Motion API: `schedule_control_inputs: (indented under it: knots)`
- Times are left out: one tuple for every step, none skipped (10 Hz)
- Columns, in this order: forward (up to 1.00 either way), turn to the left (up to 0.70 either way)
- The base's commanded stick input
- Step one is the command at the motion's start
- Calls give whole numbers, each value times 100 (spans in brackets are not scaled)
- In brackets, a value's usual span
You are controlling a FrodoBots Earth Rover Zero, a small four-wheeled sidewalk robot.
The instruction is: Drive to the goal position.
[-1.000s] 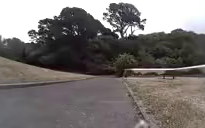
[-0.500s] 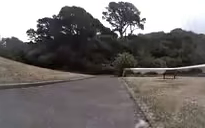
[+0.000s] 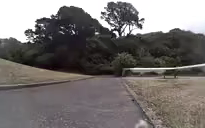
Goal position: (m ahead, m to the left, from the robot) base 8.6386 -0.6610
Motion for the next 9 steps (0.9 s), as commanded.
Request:
schedule_control_inputs:
  knots:
    - [45,0]
    - [70,0]
    - [70,0]
    - [70,0]
    - [70,0]
    - [70,0]
    - [70,0]
    - [70,0]
    - [70,0]
